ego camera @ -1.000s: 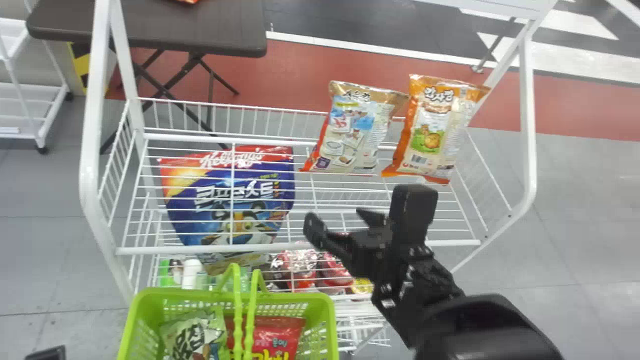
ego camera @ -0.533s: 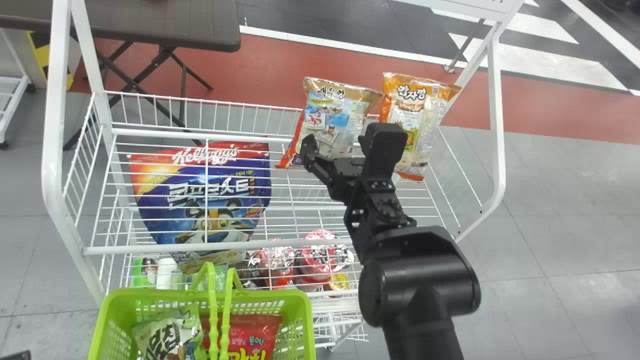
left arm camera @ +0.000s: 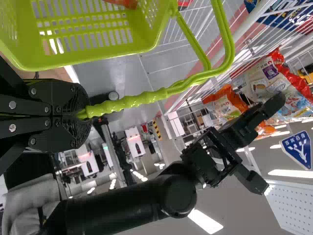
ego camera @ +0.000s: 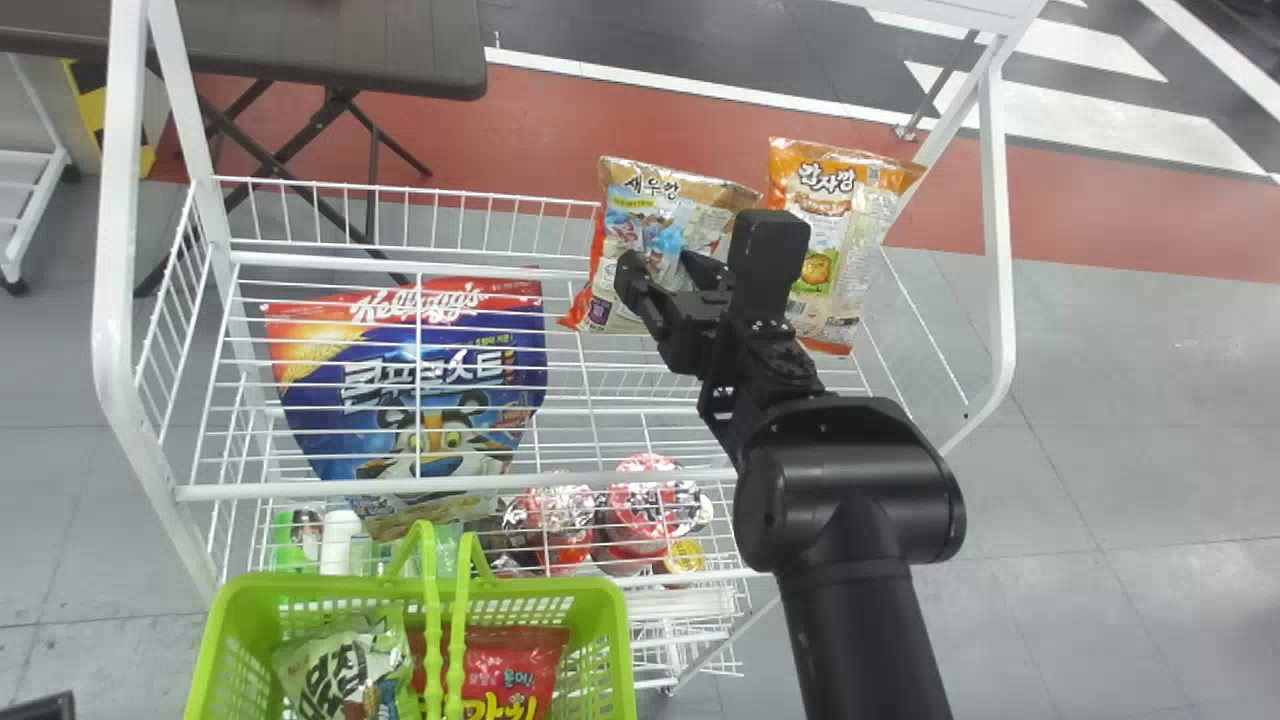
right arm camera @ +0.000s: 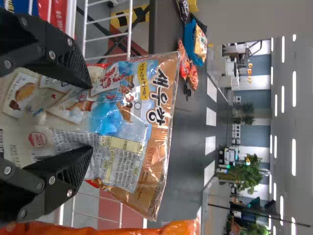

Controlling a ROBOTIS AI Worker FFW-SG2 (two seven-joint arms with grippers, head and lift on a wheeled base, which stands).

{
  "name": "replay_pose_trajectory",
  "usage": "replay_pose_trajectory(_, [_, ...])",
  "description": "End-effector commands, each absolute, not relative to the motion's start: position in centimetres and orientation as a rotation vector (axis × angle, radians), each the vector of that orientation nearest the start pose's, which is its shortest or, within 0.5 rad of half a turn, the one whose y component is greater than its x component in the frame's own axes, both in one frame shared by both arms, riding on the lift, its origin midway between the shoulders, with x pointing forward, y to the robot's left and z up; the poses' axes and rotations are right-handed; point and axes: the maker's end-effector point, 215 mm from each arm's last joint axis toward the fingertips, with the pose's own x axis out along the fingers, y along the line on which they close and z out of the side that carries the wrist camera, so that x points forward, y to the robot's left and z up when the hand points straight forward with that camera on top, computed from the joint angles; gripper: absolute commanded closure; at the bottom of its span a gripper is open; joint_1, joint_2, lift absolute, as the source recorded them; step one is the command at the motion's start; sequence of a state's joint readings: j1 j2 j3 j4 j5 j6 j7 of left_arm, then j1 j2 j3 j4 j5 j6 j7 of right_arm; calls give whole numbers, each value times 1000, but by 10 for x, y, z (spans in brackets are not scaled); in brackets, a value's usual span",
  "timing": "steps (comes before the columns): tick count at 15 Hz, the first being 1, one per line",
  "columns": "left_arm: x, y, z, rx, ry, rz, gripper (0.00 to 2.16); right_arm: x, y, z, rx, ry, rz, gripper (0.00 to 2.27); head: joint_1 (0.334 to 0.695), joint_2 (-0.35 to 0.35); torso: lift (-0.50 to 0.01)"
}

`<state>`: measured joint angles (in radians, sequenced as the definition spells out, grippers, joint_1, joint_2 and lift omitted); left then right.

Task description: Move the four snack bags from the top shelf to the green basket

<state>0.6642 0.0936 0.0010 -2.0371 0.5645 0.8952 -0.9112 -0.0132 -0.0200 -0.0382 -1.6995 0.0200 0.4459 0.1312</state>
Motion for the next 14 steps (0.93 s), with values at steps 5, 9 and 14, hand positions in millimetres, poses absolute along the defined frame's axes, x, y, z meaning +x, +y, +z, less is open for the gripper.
replay_pose_trajectory(5, [199, 13, -447, -936, 805, -1009, 1582, 550, -225, -354, -10, 263, 92, 2243, 695, -308, 0])
replay_pose_trajectory(9, [198, 14, -446, -933, 803, -1008, 1582, 476, -231, -348, 86, 392, 104, 2243, 695, -324, 0])
replay_pose_trajectory(14, [199, 13, -441, -927, 791, -1010, 1582, 367, -193, -373, 194, 594, 240, 2243, 695, -350, 0])
